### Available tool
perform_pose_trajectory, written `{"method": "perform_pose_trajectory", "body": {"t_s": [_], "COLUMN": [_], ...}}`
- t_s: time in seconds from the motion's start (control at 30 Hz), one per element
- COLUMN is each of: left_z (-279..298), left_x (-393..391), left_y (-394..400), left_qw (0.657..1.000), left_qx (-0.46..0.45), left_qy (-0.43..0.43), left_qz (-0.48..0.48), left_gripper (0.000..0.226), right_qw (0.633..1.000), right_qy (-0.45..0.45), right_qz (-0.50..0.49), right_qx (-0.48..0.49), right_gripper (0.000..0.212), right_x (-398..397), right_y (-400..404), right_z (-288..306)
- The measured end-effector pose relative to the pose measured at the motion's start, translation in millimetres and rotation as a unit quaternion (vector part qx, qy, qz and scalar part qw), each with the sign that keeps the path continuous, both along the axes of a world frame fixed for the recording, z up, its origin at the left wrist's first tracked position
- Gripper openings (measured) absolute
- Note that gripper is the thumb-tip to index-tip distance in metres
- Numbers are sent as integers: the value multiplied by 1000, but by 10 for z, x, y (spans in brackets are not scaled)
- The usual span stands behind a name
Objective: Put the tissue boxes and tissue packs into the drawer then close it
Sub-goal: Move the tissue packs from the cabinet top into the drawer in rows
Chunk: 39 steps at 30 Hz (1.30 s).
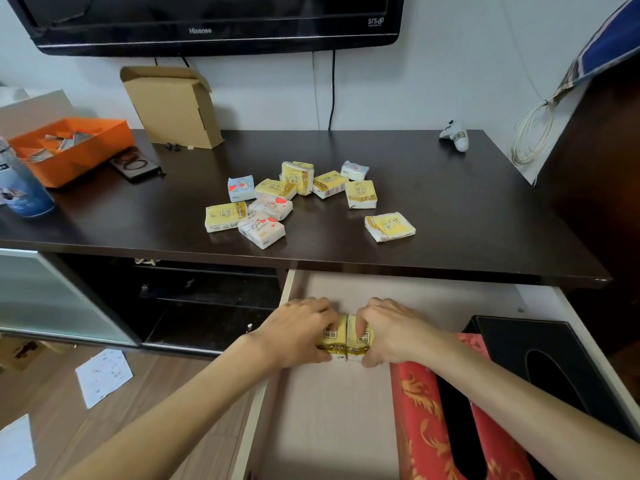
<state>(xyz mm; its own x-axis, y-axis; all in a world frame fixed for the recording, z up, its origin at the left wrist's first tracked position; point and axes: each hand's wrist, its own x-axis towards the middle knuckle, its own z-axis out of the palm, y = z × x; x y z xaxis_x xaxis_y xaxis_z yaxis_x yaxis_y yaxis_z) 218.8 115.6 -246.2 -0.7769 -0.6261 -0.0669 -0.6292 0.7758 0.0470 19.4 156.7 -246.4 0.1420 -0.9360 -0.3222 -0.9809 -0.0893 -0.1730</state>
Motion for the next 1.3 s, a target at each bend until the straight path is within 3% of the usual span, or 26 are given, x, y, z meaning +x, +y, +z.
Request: {"method": "perform_pose_trajectory", "body": {"t_s": [0.2, 0.3, 0.4, 0.47, 0.57, 0.83, 0.97, 1.07, 1.3], "left_z": [57, 245, 481, 625, 783, 802, 778, 803, 819], "left_x": [42, 97, 86, 7, -200, -914, -1122, -1130, -803], "left_y": [19, 2, -106, -243, -542, -1406, -1554, -1504, -1207], "left_qw": [999, 994, 981, 972, 966, 980, 992, 991, 996], "left_qx": [-26, -29, -41, -47, -46, -37, -22, -20, -12], "left_qy": [42, 107, 187, 226, 249, 183, 97, 100, 80], "left_qz": [-9, 17, 29, 43, 61, 74, 81, 86, 21], "left_gripper": [51, 38, 22, 22, 33, 55, 52, 37, 28], "right_qw": [997, 977, 934, 928, 948, 954, 962, 963, 955], "right_qy": [-65, -171, -248, -219, -126, -28, -87, -125, -240], "right_qz": [-18, -52, -95, -106, -97, -93, -93, -108, -104], "right_qx": [-32, -113, -237, -282, -274, -284, -242, -213, -138], "right_gripper": [37, 26, 11, 15, 26, 43, 25, 14, 21], "right_x": [-71, -216, -402, -511, -625, -809, -1024, -1113, -1267], "right_y": [91, 126, -29, -235, -531, -826, -836, -804, -735], "right_z": [216, 519, 749, 817, 773, 673, 678, 688, 689]}}
